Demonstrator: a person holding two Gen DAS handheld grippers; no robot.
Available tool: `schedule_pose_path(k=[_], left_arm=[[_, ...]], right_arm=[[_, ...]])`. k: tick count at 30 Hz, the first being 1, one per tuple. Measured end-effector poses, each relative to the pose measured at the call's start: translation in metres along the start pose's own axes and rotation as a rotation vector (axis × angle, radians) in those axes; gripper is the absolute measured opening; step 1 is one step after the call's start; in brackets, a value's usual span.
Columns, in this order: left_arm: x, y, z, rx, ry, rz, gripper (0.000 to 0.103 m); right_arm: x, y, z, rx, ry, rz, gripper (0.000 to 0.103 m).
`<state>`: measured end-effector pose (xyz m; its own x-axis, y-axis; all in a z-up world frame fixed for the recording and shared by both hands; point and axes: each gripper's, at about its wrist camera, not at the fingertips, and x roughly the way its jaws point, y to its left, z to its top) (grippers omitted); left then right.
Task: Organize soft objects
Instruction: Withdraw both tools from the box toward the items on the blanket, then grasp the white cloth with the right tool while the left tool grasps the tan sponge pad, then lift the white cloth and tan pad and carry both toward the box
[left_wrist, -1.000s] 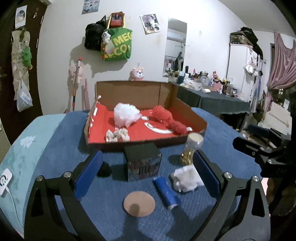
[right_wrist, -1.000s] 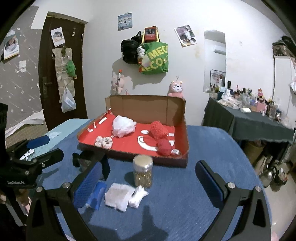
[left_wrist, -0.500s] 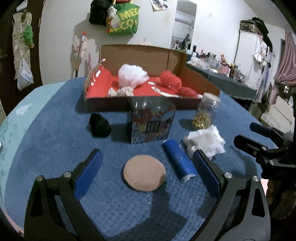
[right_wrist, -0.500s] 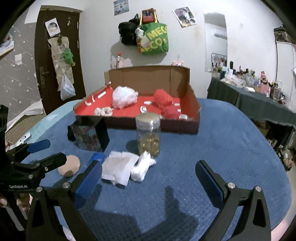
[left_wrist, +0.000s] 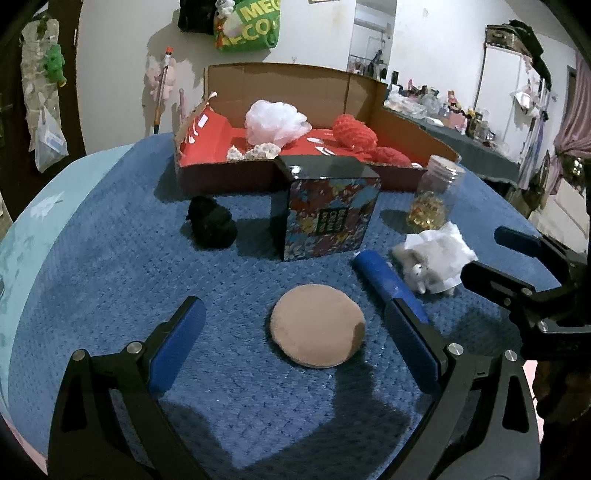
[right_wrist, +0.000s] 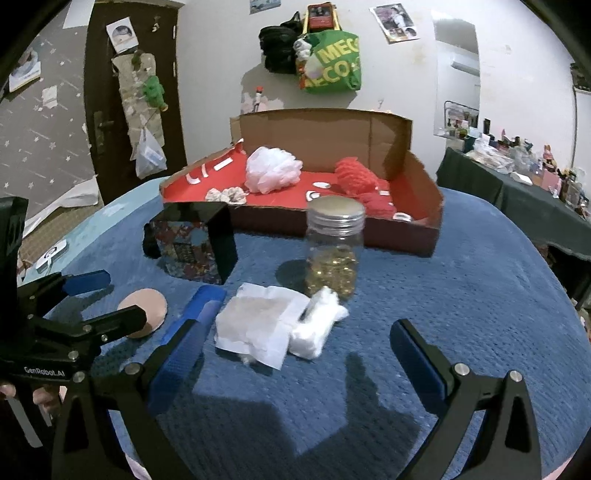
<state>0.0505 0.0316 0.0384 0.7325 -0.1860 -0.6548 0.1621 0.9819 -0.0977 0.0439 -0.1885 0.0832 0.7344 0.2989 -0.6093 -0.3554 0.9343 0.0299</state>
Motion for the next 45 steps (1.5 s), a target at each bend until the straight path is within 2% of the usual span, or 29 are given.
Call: schedule_pose_path(k=[5,7,9,14,15,17,18,19,20,21,31,45], left_arm=[[0.004,-0.001,0.000,0.032,0.009,-0.010,0.098],[0.005,-0.003,0.000,0.050,0.008,-0.011,0.095],[0.007,-0.004,-0.001,0.064,0.014,-0.015,0.084],[0.014,-0.004,-0.004,0.076,0.036,-0.033,0.068],[0.013,-0.005,-0.005,0.080,0.033,-0.037,0.060],[0.013,-0.007,-0.005,0.085,0.033,-0.063,0.050],[0.013,-0.008,-0.004,0.088,0.033,-0.068,0.050],[0.012,-0.009,-0.004,0.095,0.030,-0.063,0.049],[0.011,-0.010,-0.004,0.097,0.027,-0.063,0.048],[0.011,-0.011,-0.004,0.095,0.025,-0.069,0.048],[0.003,-0.016,0.002,0.090,0.003,-0.102,0.047],[-0.003,-0.001,0.013,0.067,0.010,-0.076,0.047]], right_arm=[[0.009,0.009,0.004,-0.029,0.010,0.017,0.095],[0.014,0.015,0.005,-0.047,0.016,0.022,0.093],[0.017,0.019,0.005,-0.064,0.023,0.025,0.090],[0.027,0.028,0.005,-0.111,0.037,0.015,0.075],[0.028,0.029,0.005,-0.120,0.037,0.008,0.072],[0.030,0.031,0.004,-0.138,0.040,0.005,0.059],[0.029,0.031,0.004,-0.140,0.038,0.014,0.055],[0.028,0.031,0.003,-0.138,0.036,0.030,0.046],[0.027,0.030,0.003,-0.137,0.036,0.043,0.032],[0.026,0.029,0.003,-0.128,0.034,0.059,0.027],[0.006,0.018,0.003,-0.072,-0.011,0.092,0.021],[-0.020,0.000,0.007,-0.019,-0.026,0.110,0.021]])
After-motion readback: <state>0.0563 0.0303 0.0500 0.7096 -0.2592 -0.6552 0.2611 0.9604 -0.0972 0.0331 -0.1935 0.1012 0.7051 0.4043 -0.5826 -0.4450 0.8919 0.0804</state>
